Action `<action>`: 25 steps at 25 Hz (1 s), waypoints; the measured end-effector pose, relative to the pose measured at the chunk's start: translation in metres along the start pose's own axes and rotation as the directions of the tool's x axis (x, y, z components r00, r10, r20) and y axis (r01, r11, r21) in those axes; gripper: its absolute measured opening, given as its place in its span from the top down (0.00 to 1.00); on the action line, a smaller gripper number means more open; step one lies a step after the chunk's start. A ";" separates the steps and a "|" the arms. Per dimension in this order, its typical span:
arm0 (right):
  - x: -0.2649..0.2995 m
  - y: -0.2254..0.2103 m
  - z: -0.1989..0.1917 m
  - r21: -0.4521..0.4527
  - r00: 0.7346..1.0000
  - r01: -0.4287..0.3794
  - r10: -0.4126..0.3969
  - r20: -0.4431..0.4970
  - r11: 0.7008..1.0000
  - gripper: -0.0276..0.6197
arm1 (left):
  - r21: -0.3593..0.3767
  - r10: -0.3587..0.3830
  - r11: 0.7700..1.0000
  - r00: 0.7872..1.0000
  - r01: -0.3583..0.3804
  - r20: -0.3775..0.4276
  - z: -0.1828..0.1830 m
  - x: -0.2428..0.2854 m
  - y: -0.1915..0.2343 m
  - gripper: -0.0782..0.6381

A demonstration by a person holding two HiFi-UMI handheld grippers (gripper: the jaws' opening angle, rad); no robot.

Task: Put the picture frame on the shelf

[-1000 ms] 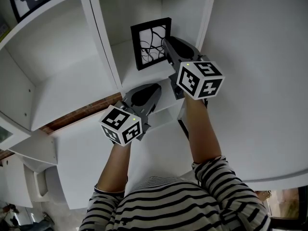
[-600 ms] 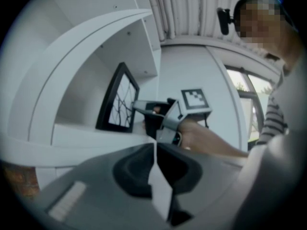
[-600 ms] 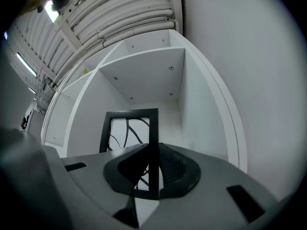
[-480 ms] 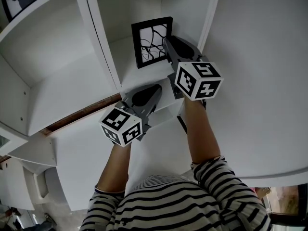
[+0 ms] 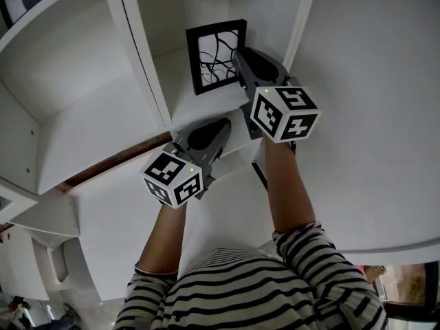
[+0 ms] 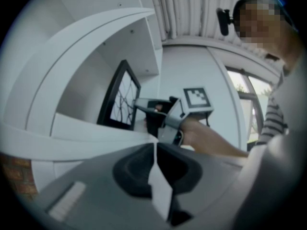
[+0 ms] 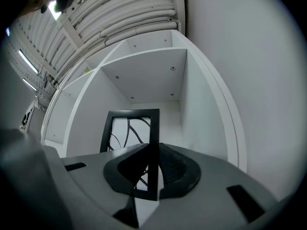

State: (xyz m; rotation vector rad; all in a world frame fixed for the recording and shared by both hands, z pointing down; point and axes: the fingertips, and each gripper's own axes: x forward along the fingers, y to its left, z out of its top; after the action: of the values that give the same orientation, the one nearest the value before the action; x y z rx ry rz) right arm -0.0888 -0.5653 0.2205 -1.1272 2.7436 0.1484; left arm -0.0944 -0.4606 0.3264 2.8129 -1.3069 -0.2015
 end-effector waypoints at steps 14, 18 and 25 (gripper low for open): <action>-0.003 0.005 0.003 -0.067 0.999 -0.037 0.036 -0.010 0.997 0.86 | 0.005 0.007 1.000 1.000 -0.007 0.001 0.003 -0.001 0.000 0.86; -0.005 0.005 0.001 -0.064 0.999 -0.045 0.045 -0.013 0.997 0.86 | 0.006 0.005 1.000 1.000 -0.005 0.003 0.004 0.000 -0.002 0.86; -0.008 0.007 0.000 -0.063 0.998 -0.060 0.060 -0.009 0.996 0.86 | 0.011 0.004 1.000 1.000 -0.004 0.003 0.003 0.000 -0.004 0.86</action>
State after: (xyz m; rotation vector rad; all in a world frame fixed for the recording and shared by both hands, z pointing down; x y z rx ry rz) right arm -0.0877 -0.5548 0.2223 -1.0627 2.7992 0.2417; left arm -0.0915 -0.4580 0.3227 2.8197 -1.3187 -0.1998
